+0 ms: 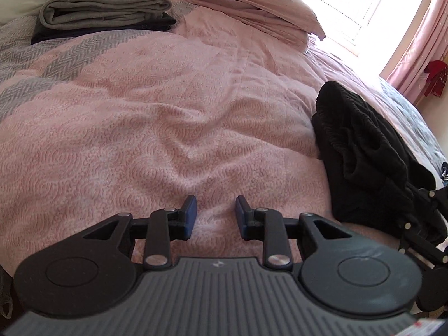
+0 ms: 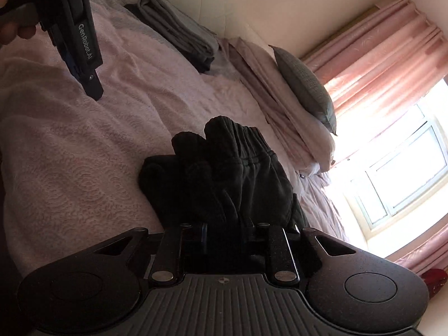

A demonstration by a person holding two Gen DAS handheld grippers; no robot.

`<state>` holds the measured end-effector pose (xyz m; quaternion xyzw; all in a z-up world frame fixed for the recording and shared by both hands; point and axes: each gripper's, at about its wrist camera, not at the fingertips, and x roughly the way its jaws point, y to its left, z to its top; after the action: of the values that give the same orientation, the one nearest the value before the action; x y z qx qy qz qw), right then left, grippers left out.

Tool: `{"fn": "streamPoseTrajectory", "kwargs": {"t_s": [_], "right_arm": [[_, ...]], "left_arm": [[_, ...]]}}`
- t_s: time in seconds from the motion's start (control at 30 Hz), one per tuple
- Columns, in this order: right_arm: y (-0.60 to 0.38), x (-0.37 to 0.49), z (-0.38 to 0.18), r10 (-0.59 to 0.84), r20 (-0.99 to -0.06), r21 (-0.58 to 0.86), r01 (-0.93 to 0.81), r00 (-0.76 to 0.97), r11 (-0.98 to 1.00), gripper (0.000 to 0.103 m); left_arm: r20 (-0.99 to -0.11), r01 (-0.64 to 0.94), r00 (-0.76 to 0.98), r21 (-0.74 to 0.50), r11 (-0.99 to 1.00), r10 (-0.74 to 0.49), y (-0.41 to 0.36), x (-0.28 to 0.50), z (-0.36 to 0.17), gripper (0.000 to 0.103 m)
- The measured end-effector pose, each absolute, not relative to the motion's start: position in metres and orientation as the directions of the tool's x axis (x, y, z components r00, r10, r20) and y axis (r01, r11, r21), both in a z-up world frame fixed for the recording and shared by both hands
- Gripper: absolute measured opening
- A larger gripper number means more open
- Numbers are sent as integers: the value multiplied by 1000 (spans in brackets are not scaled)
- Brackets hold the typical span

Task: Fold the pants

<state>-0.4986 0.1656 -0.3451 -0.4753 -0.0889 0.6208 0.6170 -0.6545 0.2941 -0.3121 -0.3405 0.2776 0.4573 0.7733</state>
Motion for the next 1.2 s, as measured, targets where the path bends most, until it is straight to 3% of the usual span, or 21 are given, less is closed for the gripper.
{"fn": "streamPoseTrajectory", "kwargs": {"t_s": [0.5,0.6,0.63,0.67,0.73,0.83,0.97,1.07,1.2], "right_arm": [[148,-492,-331,853,-471,-690,-696,225,-198,18],[146,-485,-323,851,-490,-630,-752,189,-195,24],[144,-479,-316,847,-505,-578,-793,164,-191,33],[140,-471,-307,842,-528,-494,-848,114,-194,51],[125,-450,-288,859,-511,-305,-939,19,-161,65],[101,-414,-268,887,-461,-90,-995,7,-39,65],[69,-348,-256,888,-438,179,-954,141,240,61],[51,-300,-260,849,-482,341,-847,215,408,50],[34,-254,-286,806,-552,508,-681,212,527,45]], "left_arm": [[-760,-905,395,-223,363,517,294,-647,-310,25],[-760,-906,393,-223,360,518,294,-647,-309,25],[-759,-906,394,-225,359,518,293,-647,-307,25],[-757,-904,399,-229,362,518,292,-647,-305,25],[-748,-896,415,-237,376,518,288,-644,-300,25],[-722,-867,471,-272,418,507,282,-636,-290,25],[-651,-783,605,-384,489,458,275,-617,-274,25],[-588,-716,690,-472,514,421,275,-604,-265,27],[-544,-662,747,-553,505,382,281,-588,-263,33]]}}
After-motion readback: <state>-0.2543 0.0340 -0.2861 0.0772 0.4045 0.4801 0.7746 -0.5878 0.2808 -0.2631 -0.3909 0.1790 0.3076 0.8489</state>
